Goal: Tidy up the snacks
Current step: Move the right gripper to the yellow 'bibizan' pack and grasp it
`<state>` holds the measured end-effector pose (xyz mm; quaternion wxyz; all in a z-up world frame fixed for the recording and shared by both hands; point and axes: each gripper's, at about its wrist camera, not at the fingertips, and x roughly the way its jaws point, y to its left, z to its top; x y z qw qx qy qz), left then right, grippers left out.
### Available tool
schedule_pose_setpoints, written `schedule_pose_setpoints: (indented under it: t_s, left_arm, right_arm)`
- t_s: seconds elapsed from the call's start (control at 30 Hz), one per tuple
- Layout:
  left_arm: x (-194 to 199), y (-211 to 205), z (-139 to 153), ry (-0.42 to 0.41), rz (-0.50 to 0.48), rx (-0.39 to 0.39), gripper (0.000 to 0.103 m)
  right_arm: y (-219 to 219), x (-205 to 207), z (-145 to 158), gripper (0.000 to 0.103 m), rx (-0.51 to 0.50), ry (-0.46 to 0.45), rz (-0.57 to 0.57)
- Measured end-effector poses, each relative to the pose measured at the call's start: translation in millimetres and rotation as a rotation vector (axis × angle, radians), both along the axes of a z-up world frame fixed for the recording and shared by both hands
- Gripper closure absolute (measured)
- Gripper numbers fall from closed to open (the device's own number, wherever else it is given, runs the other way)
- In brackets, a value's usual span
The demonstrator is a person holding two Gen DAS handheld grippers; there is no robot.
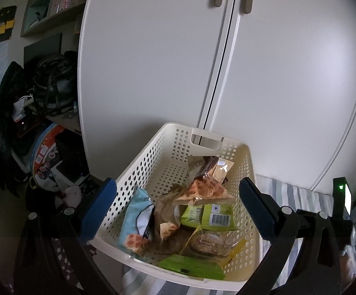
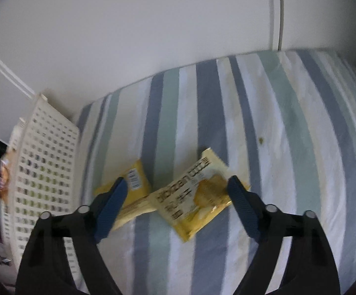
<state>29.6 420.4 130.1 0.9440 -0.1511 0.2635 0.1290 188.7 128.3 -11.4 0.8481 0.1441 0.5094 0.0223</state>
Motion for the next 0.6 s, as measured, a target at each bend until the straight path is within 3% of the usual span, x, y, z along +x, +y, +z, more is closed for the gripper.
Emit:
schedule_pose_setpoints:
  t_s: [0.07, 0.47, 0.6]
  left_arm:
    - [0.3, -0.1, 0.4, 0.001, -0.001, 0.0, 0.002]
    - [1.4, -3.9, 3.5, 0.0, -0.016, 0.013, 0.002]
    - [1.5, -6.8, 5.3, -0.003, -0.018, 0.014, 0.002]
  right_arm:
    - [2.0, 0.1, -3.5, 0.033, -0.046, -0.001, 0.008]
    - [-14.0, -51.2, -9.4, 0.032, -0.219, -0.007, 0.107]
    - [-34.4, -72.6, -11.0, 0.017, -0.227, 0.015, 0.104]
